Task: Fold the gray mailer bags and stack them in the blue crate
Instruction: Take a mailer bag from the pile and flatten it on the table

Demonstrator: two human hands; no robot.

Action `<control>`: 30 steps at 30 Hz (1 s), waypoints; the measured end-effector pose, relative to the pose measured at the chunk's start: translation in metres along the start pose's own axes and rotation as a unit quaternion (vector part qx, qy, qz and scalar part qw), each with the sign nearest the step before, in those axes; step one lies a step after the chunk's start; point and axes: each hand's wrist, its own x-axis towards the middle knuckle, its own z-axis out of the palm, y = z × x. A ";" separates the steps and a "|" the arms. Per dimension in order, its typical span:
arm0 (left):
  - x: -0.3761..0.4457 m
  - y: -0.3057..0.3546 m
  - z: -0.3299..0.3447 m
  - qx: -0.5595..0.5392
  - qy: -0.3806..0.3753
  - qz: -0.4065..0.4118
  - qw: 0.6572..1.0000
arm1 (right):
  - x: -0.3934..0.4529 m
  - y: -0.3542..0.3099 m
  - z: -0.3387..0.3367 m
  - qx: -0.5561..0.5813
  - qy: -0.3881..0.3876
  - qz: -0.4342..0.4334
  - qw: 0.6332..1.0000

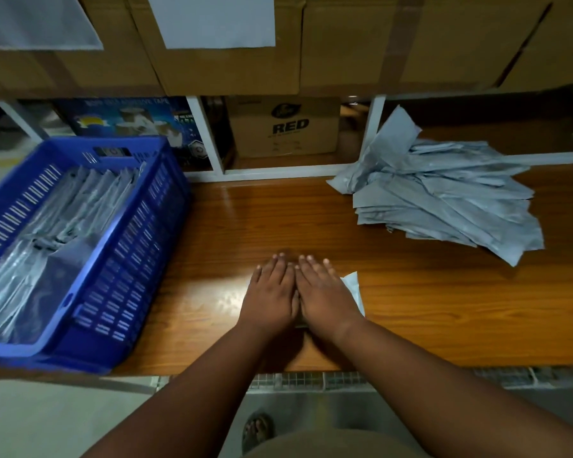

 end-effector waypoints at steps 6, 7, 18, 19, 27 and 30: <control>-0.005 0.009 0.024 0.026 0.008 0.002 1.000 | -0.009 0.012 0.014 0.023 -0.011 0.012 1.000; -0.005 0.010 0.025 0.031 0.012 0.002 0.999 | -0.009 0.012 0.017 0.024 -0.004 0.013 1.000; -0.001 0.005 0.036 0.034 0.018 -0.005 0.999 | -0.006 0.016 0.034 0.028 0.027 0.024 0.999; 0.000 0.004 0.037 0.034 0.018 -0.004 0.999 | -0.005 0.017 0.035 0.028 0.028 0.024 0.999; 0.000 0.007 0.033 0.039 0.019 -0.008 0.999 | -0.005 0.018 0.031 0.034 0.010 0.019 0.999; -0.002 0.011 0.029 0.041 0.013 -0.014 0.999 | -0.004 0.019 0.024 0.049 -0.008 0.013 0.999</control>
